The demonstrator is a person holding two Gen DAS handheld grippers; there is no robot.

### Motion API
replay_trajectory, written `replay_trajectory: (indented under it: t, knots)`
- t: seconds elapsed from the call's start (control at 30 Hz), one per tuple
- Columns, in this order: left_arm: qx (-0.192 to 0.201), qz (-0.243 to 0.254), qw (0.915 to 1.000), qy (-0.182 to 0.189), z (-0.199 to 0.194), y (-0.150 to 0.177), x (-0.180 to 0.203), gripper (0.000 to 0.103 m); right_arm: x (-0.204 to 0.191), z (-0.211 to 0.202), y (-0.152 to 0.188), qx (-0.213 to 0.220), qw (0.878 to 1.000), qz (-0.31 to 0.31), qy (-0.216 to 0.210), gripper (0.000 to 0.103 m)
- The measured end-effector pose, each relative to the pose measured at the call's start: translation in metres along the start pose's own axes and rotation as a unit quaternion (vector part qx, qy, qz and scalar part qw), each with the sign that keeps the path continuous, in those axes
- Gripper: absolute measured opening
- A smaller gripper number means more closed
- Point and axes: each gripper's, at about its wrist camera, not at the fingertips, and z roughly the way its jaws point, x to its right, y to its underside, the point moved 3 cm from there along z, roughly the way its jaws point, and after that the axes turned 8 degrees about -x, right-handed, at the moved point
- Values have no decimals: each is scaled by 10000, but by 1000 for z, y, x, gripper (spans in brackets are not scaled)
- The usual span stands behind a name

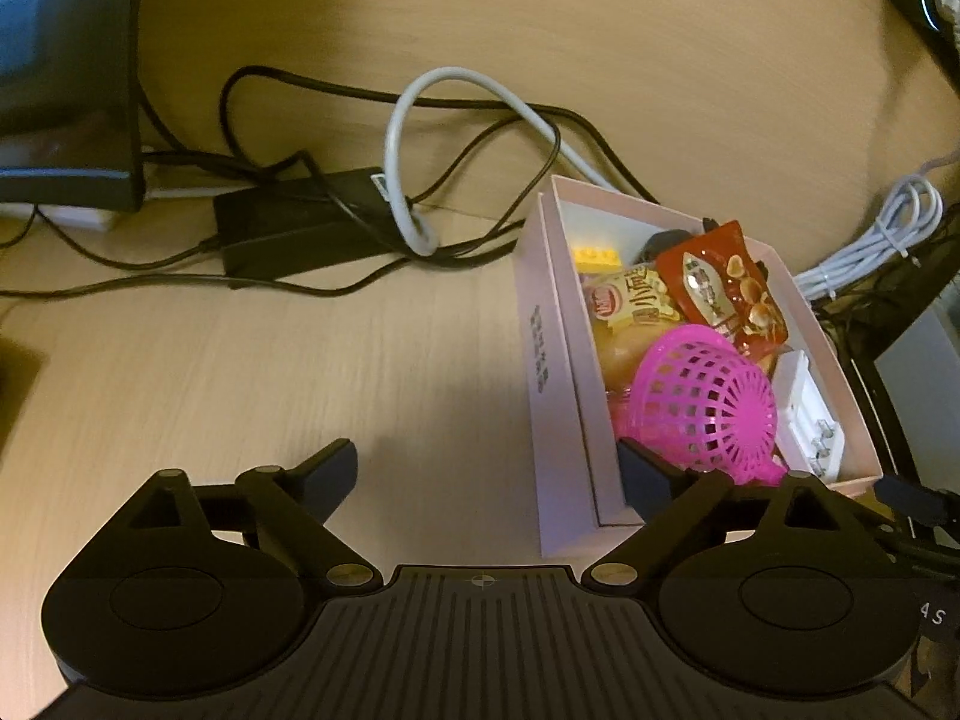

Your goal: Organize objects

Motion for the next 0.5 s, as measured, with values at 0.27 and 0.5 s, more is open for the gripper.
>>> replay_trajectory:
  t: [0.27, 0.5]
  knots:
    - [862, 605, 9944, -9, -55, 23, 6, 91, -1, -32, 38, -119, 9997, 203, -66, 93]
    - [655, 1288, 9894, 169, -76, 113, 18, 91, -12, -54, 116, -731, 9954, 617, 15, 103]
